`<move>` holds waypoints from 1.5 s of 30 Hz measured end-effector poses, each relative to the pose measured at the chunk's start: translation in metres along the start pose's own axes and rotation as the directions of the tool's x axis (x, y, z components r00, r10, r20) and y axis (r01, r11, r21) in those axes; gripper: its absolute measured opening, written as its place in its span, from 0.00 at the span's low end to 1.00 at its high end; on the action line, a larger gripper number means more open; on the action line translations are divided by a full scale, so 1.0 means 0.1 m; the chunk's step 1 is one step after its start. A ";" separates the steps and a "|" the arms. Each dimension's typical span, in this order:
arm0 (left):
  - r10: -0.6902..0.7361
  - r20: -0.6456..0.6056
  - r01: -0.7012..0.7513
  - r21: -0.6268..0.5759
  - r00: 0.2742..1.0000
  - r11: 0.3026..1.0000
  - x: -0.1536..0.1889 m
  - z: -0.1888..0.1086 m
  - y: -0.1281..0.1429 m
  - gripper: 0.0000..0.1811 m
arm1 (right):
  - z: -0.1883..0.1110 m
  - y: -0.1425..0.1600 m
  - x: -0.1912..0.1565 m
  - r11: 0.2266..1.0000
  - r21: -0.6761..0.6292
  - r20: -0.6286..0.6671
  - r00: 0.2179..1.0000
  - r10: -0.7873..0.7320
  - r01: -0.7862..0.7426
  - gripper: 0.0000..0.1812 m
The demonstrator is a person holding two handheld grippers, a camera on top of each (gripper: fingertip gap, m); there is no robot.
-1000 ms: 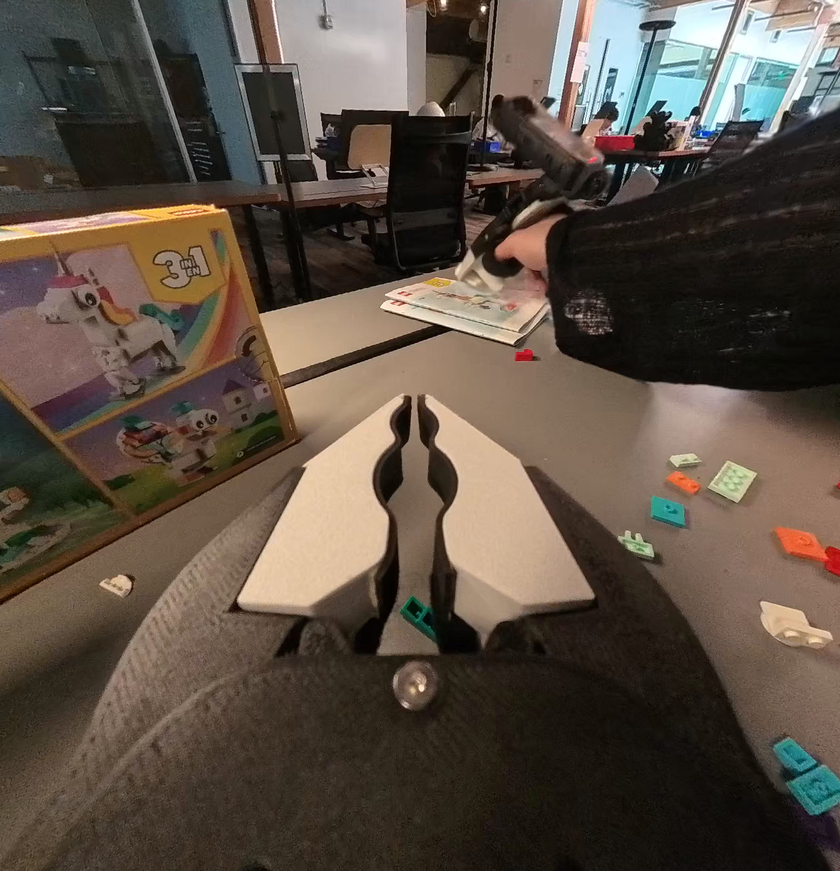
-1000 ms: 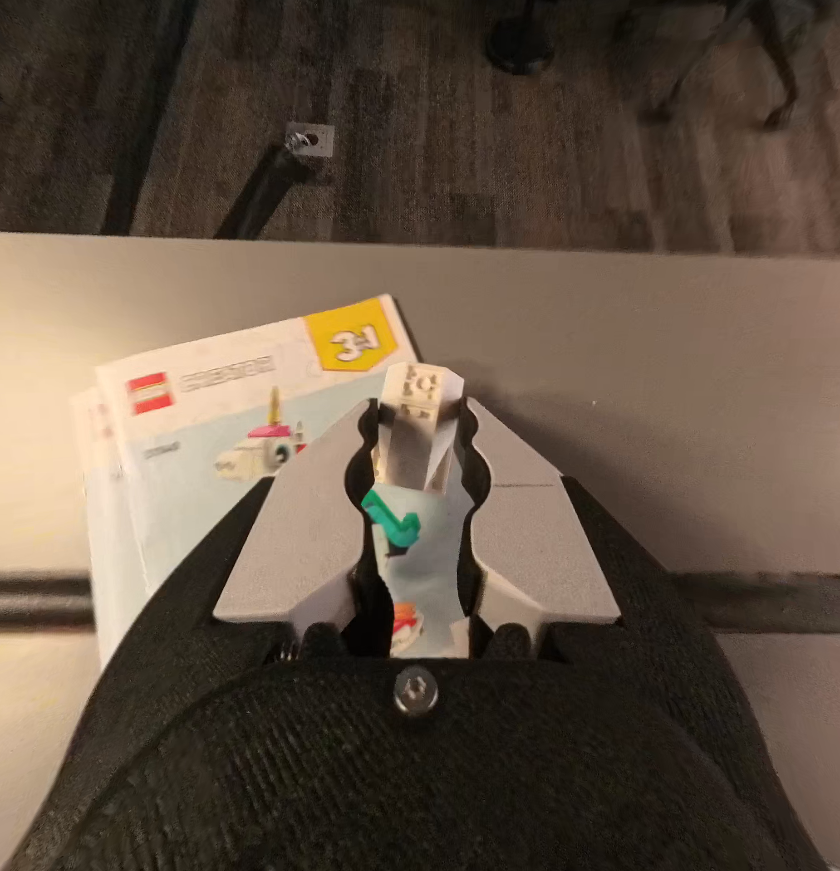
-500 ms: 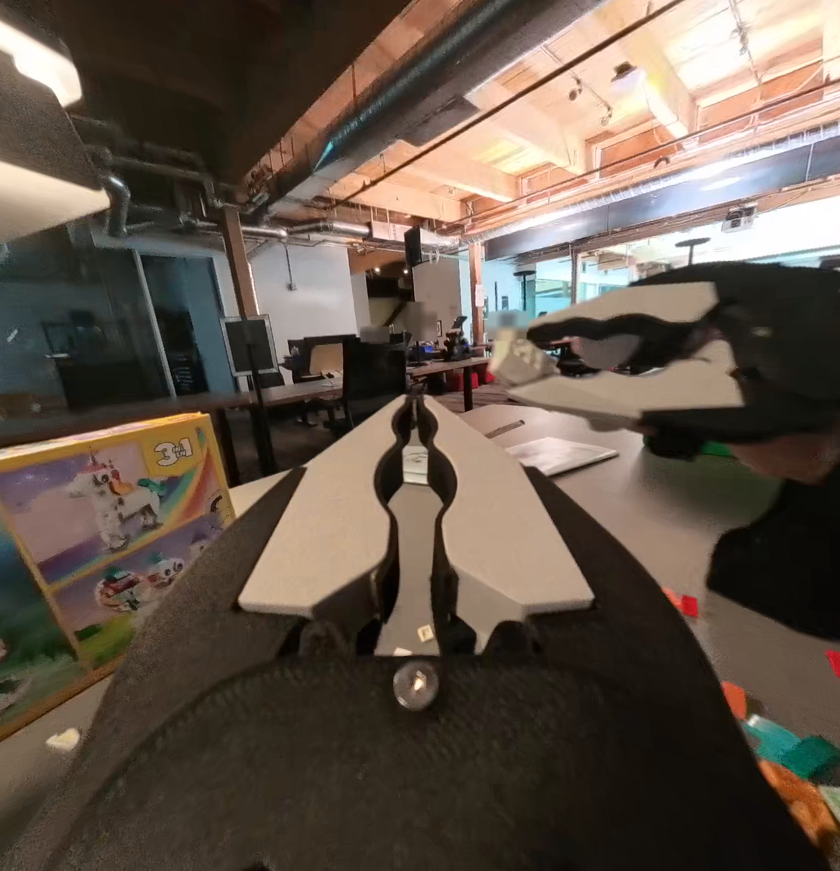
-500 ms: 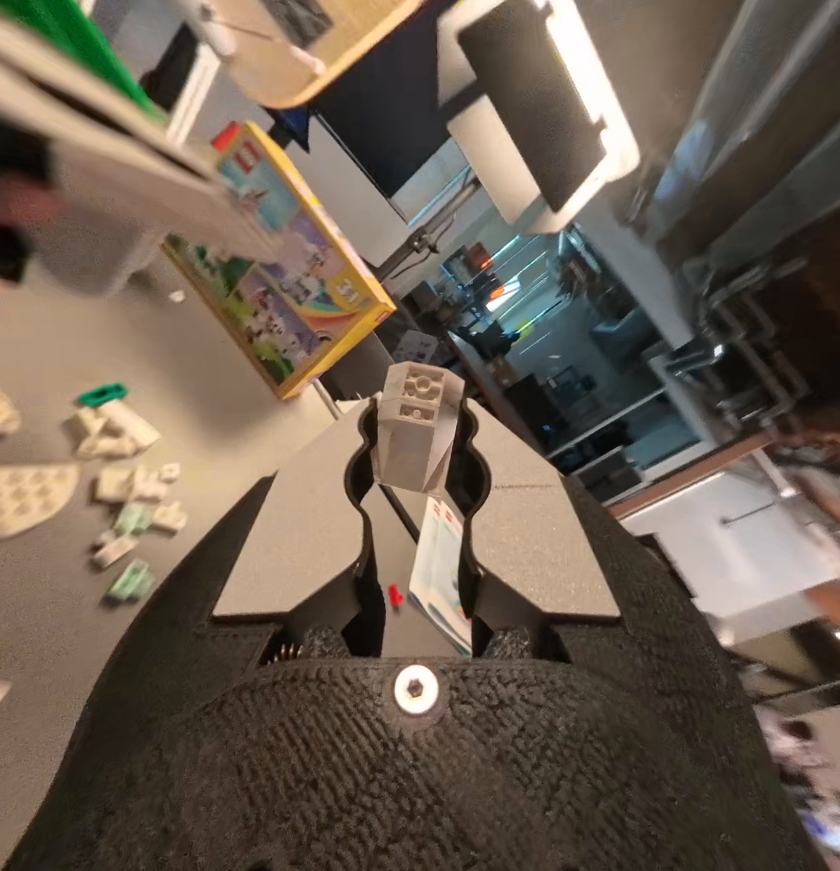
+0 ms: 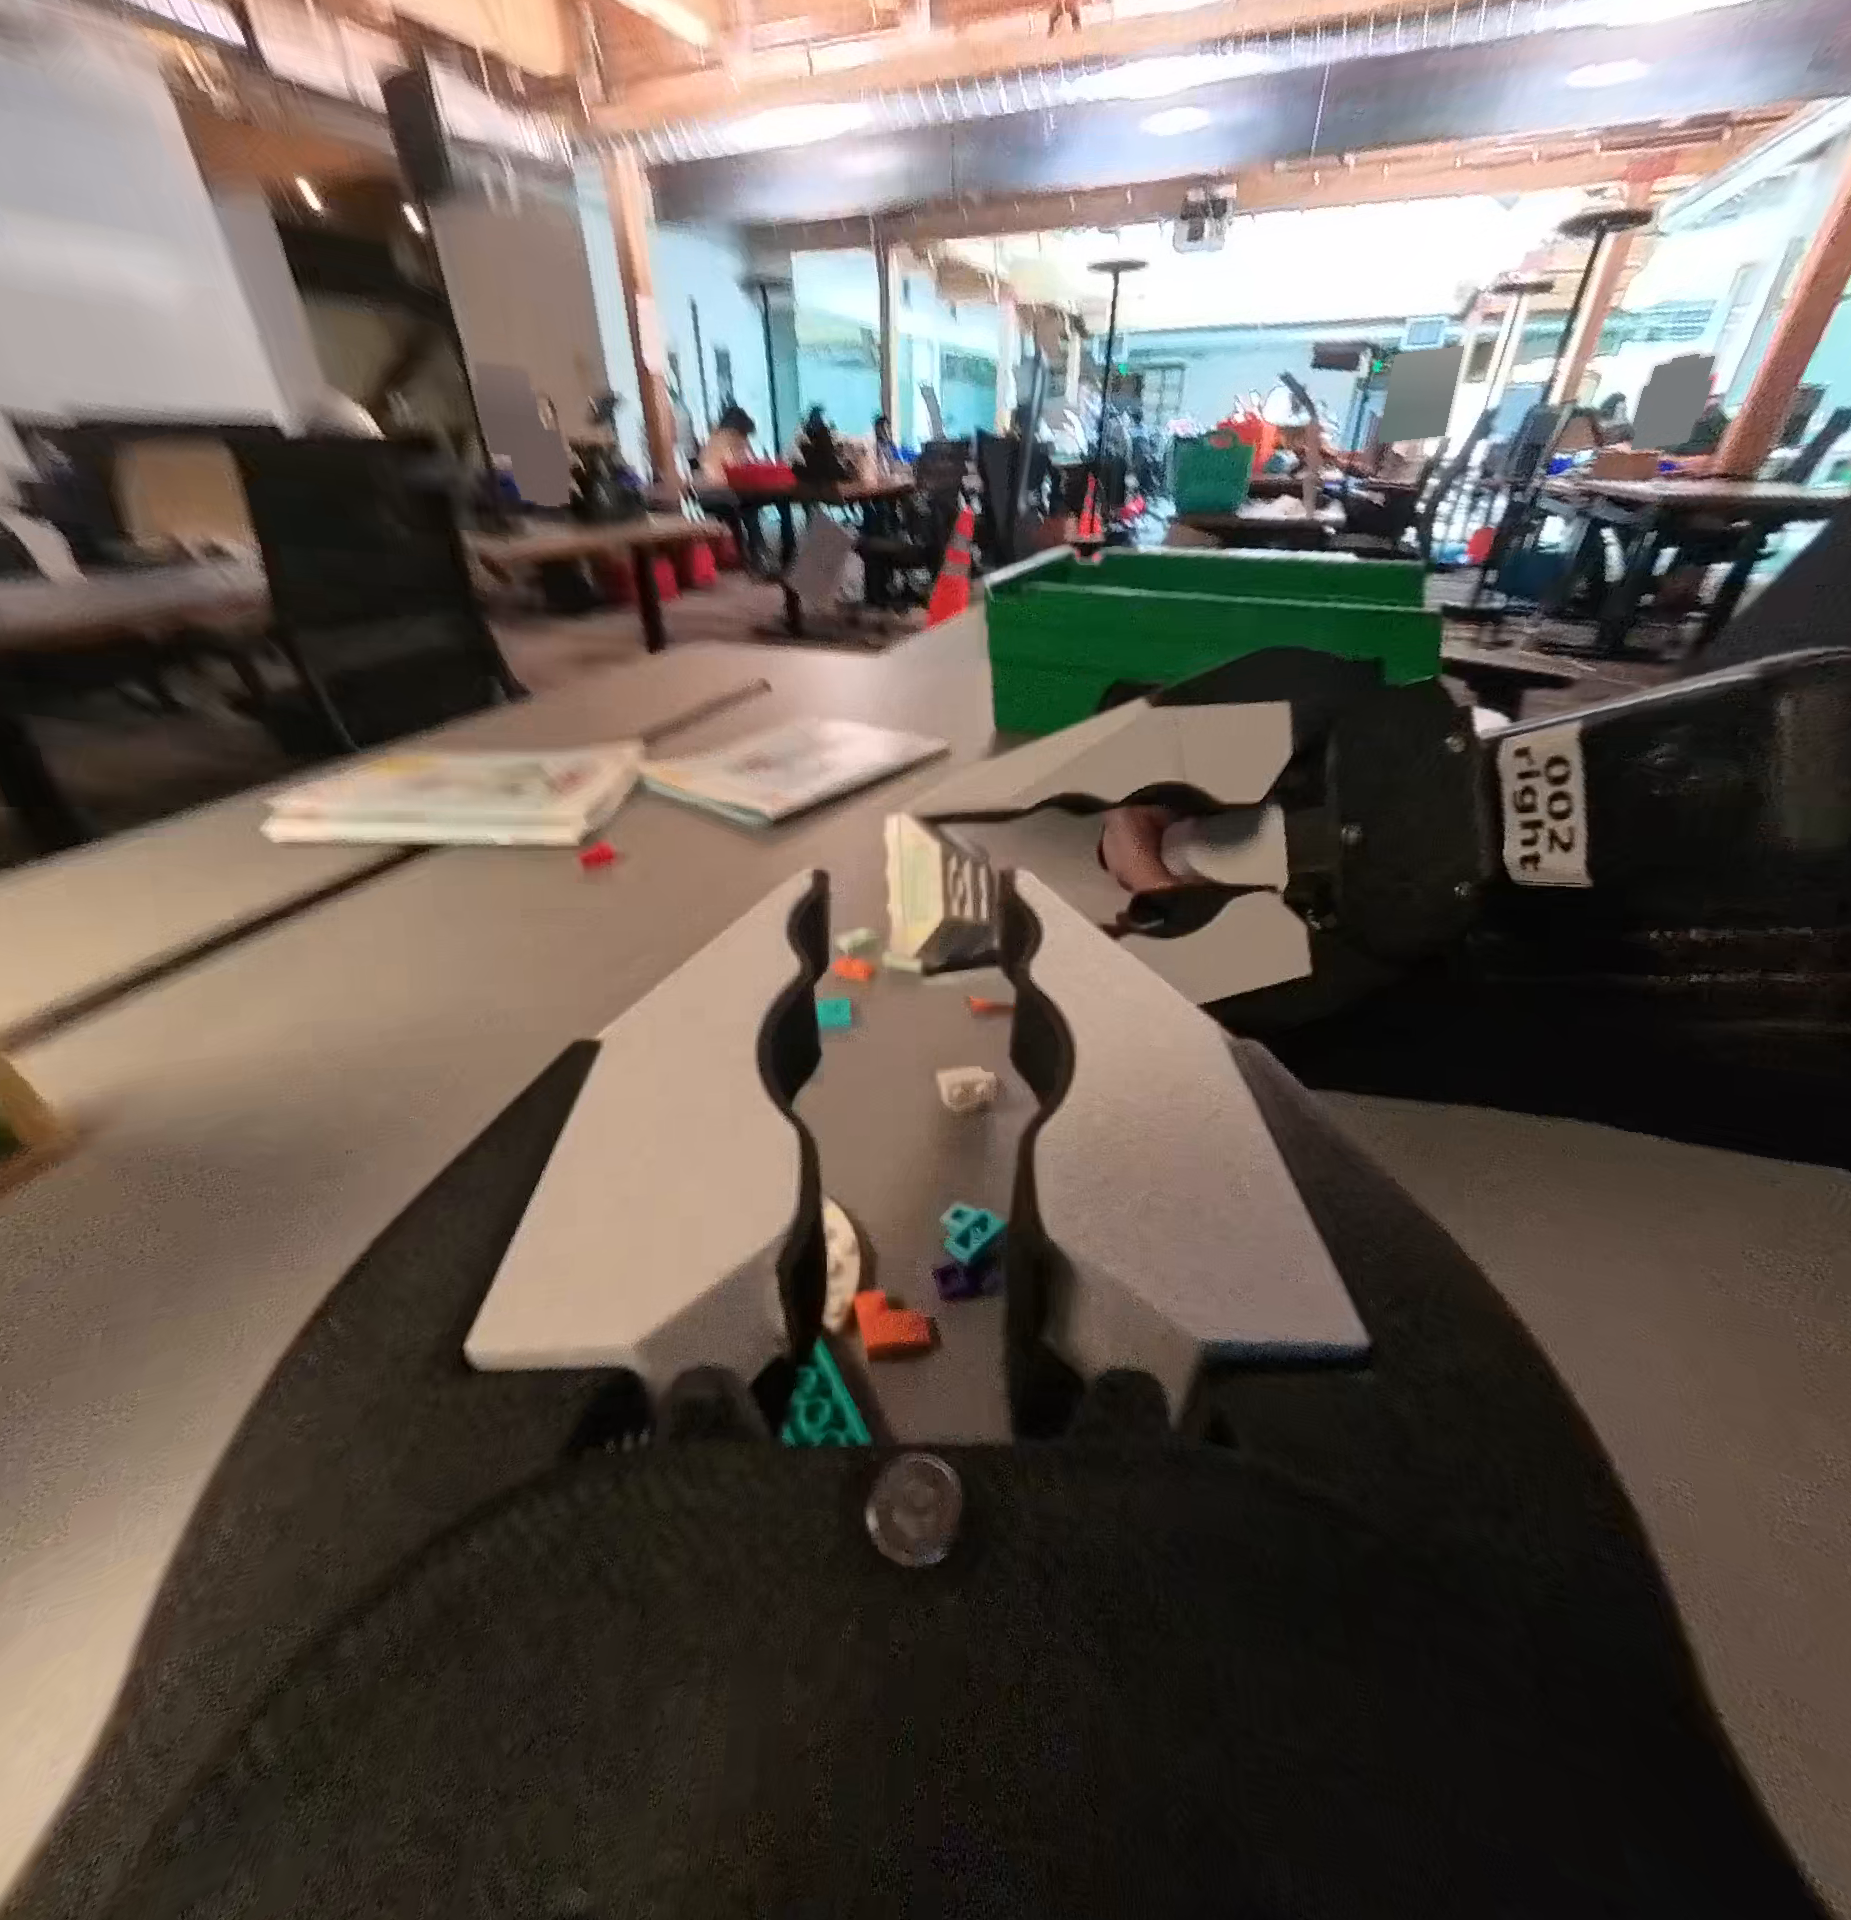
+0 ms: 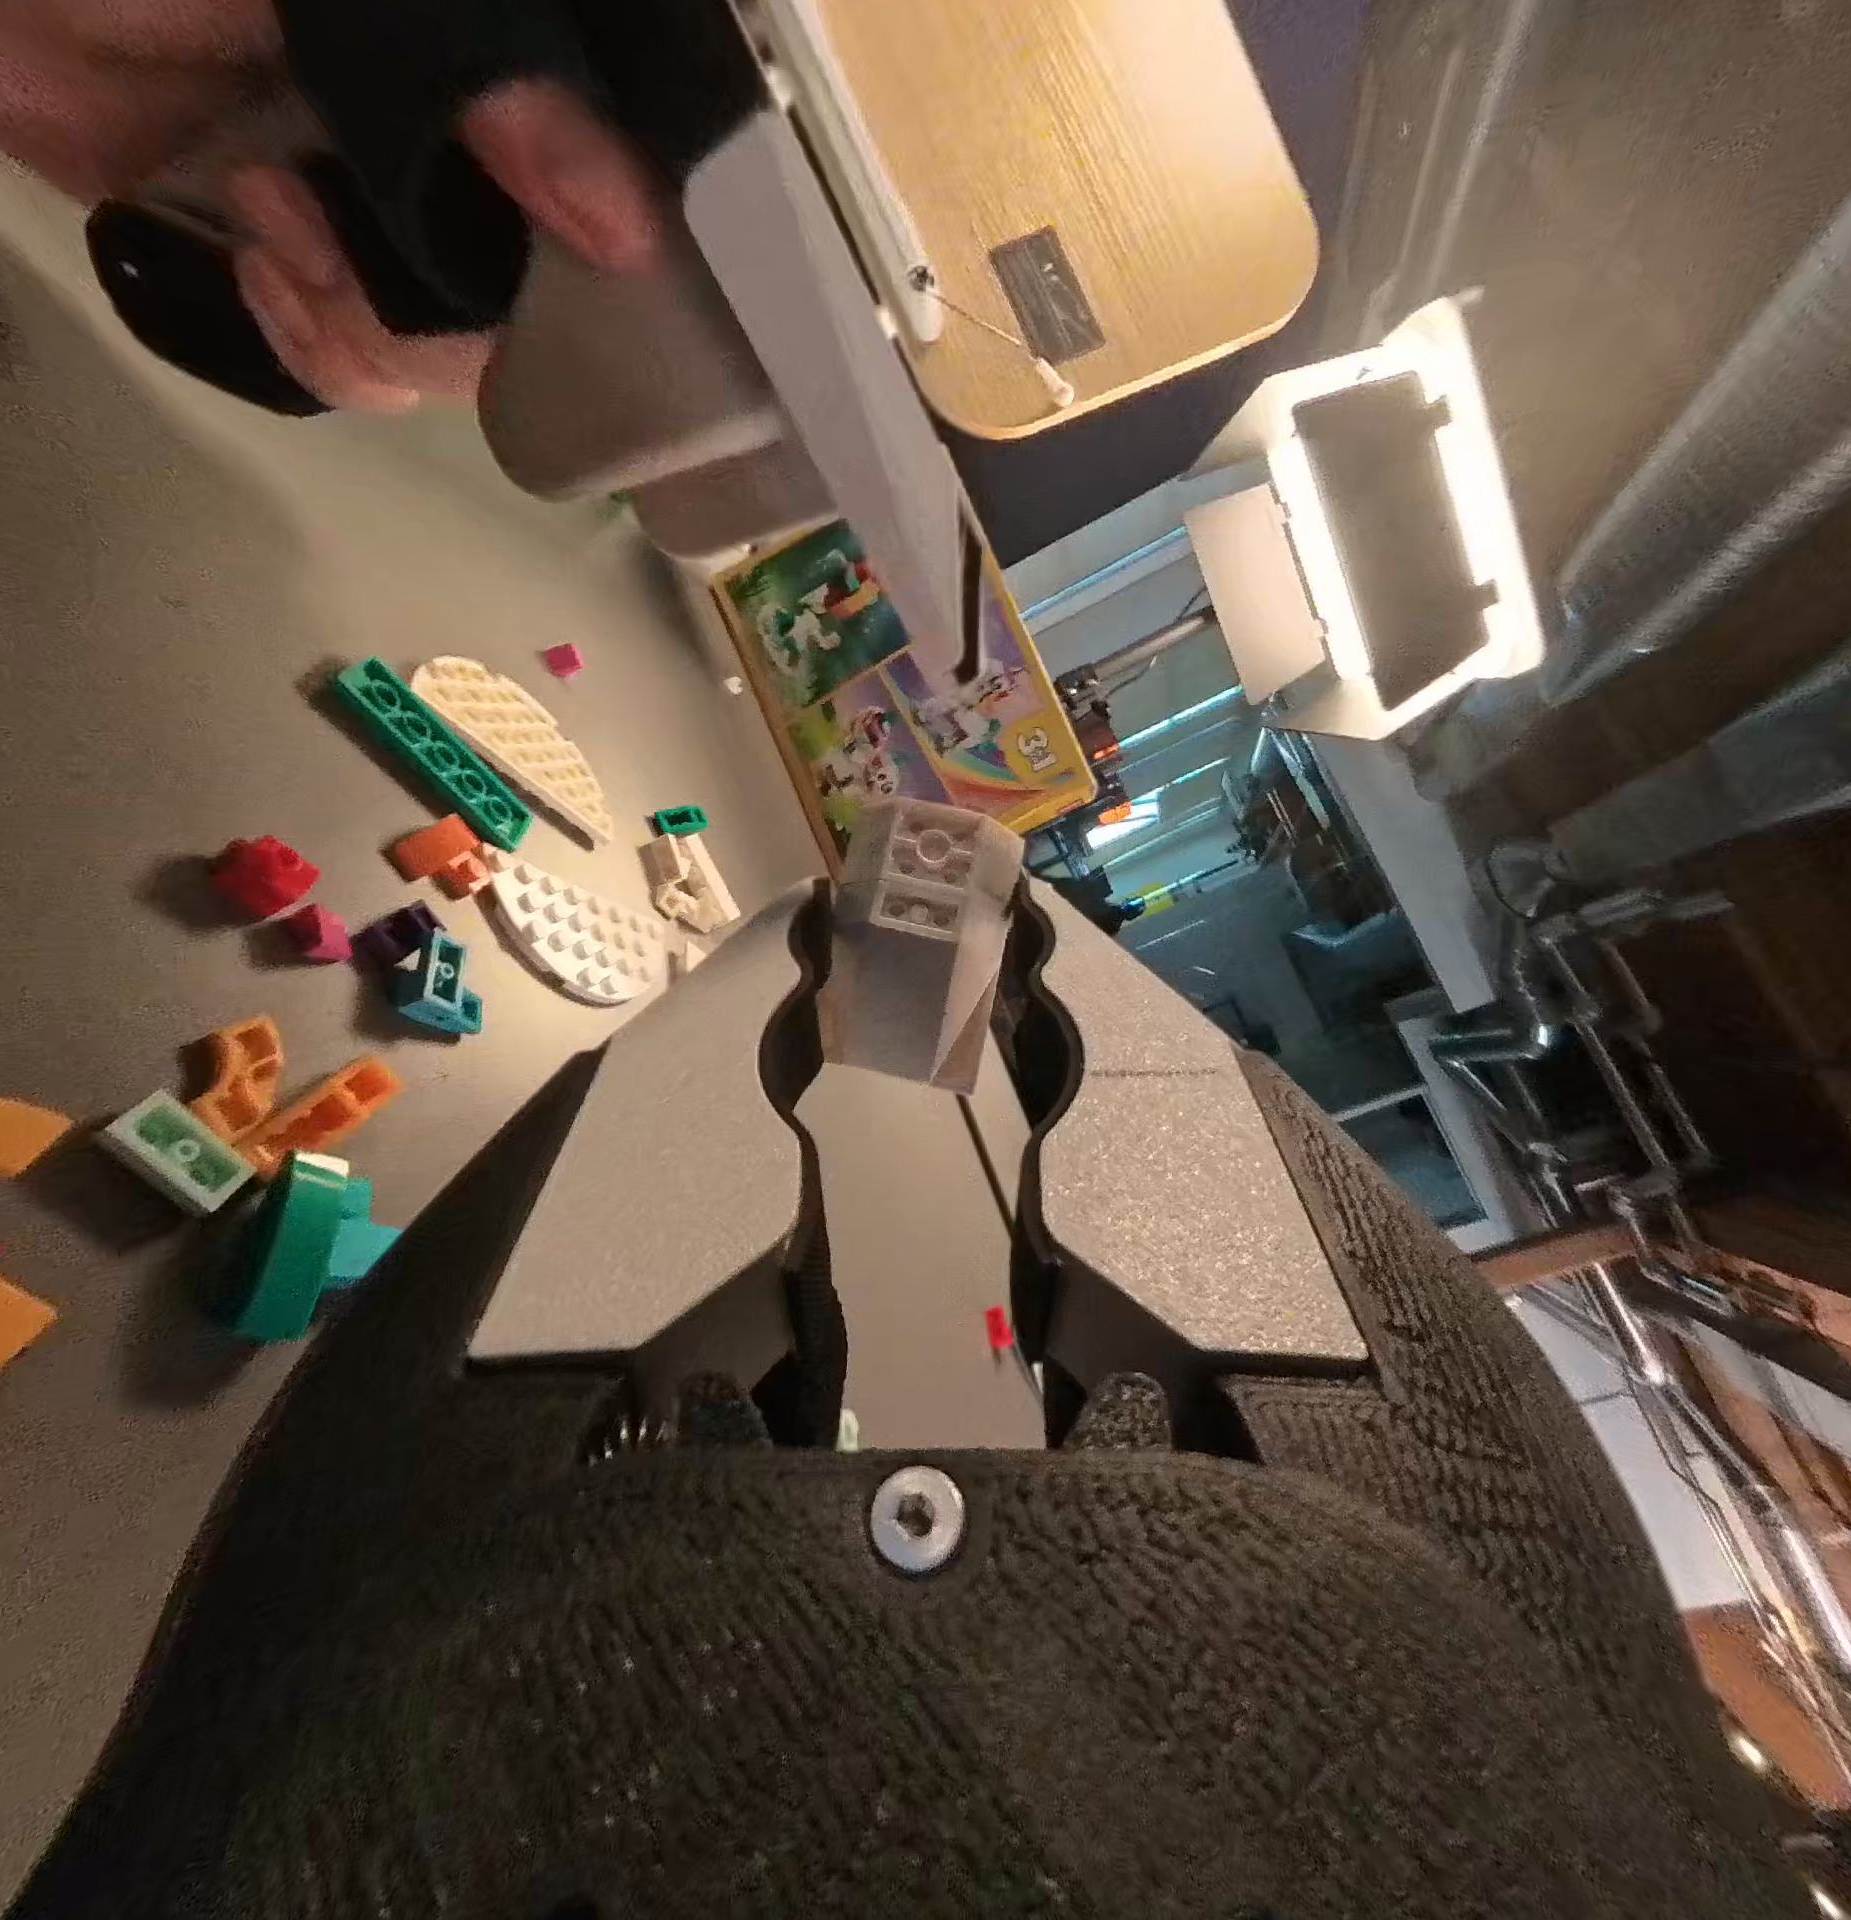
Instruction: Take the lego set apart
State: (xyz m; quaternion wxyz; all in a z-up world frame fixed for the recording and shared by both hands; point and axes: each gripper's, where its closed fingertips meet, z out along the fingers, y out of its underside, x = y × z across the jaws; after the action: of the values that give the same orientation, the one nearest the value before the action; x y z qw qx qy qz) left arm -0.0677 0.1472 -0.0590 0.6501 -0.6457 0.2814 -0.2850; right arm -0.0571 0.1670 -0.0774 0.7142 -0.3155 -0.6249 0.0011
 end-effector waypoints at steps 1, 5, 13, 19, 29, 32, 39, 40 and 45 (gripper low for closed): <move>-0.045 -0.021 0.045 -0.026 0.999 0.999 -0.02 0.02 0.06 0.20 | 0.00 0.01 0.00 1.000 -0.003 0.000 1.000 -0.002 0.002 0.18; -0.184 -0.075 0.179 -0.076 0.980 0.981 -0.06 0.08 0.19 0.26 | -0.03 -0.05 -0.01 0.999 0.042 0.010 1.000 0.022 -0.023 0.18; -0.352 -0.235 0.317 -0.173 0.906 0.932 0.17 0.14 0.29 0.10 | -0.06 -0.13 -0.11 0.995 0.100 0.052 0.999 0.012 -0.017 0.18; -0.286 -0.128 0.257 -0.207 0.950 0.944 0.09 0.18 0.37 0.08 | -0.04 -0.02 -0.15 0.997 0.062 0.024 0.999 -0.047 0.046 0.19; -0.306 -0.023 0.303 -0.091 0.952 0.949 -0.13 0.08 0.27 0.08 | -0.23 0.14 0.09 0.974 0.088 -0.014 0.977 0.212 -0.210 0.26; -0.316 -0.029 0.314 -0.059 0.948 0.948 -0.14 0.07 0.21 0.08 | -0.24 0.18 0.15 0.961 0.089 -0.031 0.963 0.266 -0.262 0.28; -0.257 -0.062 0.251 -0.098 0.964 0.963 -0.06 0.07 0.25 0.08 | -0.30 0.22 0.33 0.901 0.133 -0.057 0.905 0.423 -0.413 0.33; -0.245 -0.084 0.236 -0.101 0.966 0.966 -0.04 0.07 0.24 0.08 | -0.31 0.20 0.33 0.875 0.151 -0.029 0.883 0.468 -0.459 0.33; -0.236 -0.237 0.208 -0.137 0.942 0.968 0.16 0.05 0.23 0.08 | -0.34 -0.05 0.08 0.657 0.119 0.359 0.649 0.671 -0.744 0.29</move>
State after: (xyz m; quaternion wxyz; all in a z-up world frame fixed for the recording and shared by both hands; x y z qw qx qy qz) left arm -0.0533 0.1392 -0.0824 0.5361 -0.6670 0.3022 -0.4200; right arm -0.0266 0.1509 -0.0687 0.5927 -0.4375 -0.5396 0.4075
